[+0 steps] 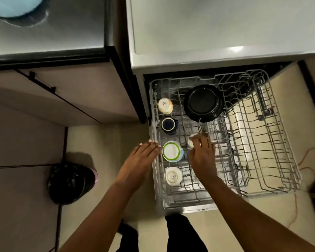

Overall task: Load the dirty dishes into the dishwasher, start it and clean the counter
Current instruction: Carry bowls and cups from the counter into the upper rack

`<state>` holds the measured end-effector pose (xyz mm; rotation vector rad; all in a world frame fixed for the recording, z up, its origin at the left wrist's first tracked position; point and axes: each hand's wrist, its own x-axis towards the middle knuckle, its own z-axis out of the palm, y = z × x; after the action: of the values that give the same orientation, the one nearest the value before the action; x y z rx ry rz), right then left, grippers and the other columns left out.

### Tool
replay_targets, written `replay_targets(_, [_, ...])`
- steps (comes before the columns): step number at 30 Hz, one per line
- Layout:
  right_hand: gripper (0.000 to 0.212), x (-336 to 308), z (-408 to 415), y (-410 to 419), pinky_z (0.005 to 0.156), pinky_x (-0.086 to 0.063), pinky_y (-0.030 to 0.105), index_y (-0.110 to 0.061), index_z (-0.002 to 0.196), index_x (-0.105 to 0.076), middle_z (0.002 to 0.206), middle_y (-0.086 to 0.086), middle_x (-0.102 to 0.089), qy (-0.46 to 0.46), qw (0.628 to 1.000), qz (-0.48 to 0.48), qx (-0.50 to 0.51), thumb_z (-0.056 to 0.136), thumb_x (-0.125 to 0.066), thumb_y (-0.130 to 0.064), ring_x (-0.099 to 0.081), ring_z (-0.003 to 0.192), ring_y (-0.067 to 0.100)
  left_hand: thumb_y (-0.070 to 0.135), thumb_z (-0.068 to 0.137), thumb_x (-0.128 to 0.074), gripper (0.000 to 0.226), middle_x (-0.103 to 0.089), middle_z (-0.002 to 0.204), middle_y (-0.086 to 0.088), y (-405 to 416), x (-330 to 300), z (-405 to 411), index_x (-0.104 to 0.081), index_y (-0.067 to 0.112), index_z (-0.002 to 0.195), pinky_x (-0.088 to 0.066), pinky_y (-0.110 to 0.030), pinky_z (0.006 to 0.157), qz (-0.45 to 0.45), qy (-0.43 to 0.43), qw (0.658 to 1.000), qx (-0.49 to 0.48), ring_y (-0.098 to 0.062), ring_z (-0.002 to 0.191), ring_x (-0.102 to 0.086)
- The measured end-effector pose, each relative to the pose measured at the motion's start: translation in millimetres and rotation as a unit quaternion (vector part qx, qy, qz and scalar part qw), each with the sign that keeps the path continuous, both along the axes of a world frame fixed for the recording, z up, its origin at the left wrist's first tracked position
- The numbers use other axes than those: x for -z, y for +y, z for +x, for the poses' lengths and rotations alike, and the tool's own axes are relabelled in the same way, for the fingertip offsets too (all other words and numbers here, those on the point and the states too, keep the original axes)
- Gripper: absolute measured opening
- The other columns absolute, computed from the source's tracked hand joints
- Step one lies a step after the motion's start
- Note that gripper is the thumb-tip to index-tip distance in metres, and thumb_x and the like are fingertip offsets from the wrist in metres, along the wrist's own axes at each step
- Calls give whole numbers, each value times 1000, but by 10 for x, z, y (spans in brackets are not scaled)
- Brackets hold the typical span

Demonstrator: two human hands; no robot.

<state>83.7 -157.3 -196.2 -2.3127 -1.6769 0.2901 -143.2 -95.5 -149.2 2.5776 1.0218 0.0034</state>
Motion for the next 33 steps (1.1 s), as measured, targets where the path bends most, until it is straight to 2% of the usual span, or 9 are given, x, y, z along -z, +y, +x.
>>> replay_targets(3, [31,-226,-440,-77,84,-42,42,-10,108,-61,111,10,-57,5,998,44,-36,79,-50,-11,-54,99,30,-6,70,-68,53,-52,138,-11,103,-178,-241,-61,8,121,-40,-45,104,34,-21,999,-26,-30,131,-46])
replay_targets(6, [31,-485,-1013,-44,77,-47,40,-9,108,-63,105,8,-57,40,993,67,-86,78,-55,-6,-53,93,26,-5,70,-70,42,-54,135,-14,186,-329,-665,-66,6,110,-44,-49,101,55,-29,997,-55,-33,127,-49])
replay_targets(12, [38,-871,-2181,198,76,-50,42,-13,110,-63,106,8,-57,32,986,69,-149,78,-42,-23,-56,91,29,0,65,-69,38,-60,128,-12,363,-524,-1916,-70,9,102,-47,-44,96,122,-27,989,-84,-30,118,-58])
replay_targets(15, [41,-1036,-2749,430,82,-50,36,-16,112,-63,110,5,-58,21,980,83,-178,79,-42,-25,-59,95,26,2,63,-68,40,-63,124,-13,564,-669,-2721,-71,8,102,-50,-46,91,143,-22,982,-119,-32,113,-61])
replay_targets(17, [40,-1196,-3092,648,83,-52,35,-17,116,-61,113,3,-57,14,970,107,-217,80,-45,-23,-59,97,24,7,72,-59,27,-65,118,-17,730,-799,-3251,-71,4,96,-53,-49,88,161,-30,974,-158,-36,108,-63])
replay_targets(19, [37,-1379,-3364,913,80,-52,35,-17,117,-59,111,3,-56,20,959,133,-248,80,-54,-16,-59,96,24,19,83,-42,33,-67,114,-16,906,-1016,-3672,-71,5,92,-56,-47,83,176,-49,960,-213,-35,104,-64])
replay_targets(22, [35,-1668,-3757,1342,77,-52,35,-15,113,-59,106,4,-55,22,939,186,-288,79,-59,-9,-58,90,24,25,89,-35,40,-68,112,-14,1101,-1404,-4169,-70,7,92,-56,-44,79,219,-79,933,-274,-33,103,-64])
replay_targets(26, [31,-2028,-4207,1936,75,-52,38,-12,111,-60,104,9,-57,11,917,233,-325,81,-57,-7,-58,87,27,28,92,-34,40,-65,118,-13,1418,-1824,-4602,-67,7,100,-52,-46,86,254,-108,905,-325,-32,110,-58])
replay_targets(33, [33,-2441,-4836,2877,79,-52,38,-11,113,-60,103,8,-59,21,891,281,-355,81,-65,-6,-58,90,26,10,86,-56,36,-58,126,-19,2098,-2136,-5094,-57,1,121,-48,-45,93,312,-114,863,-380,-37,112,-54])
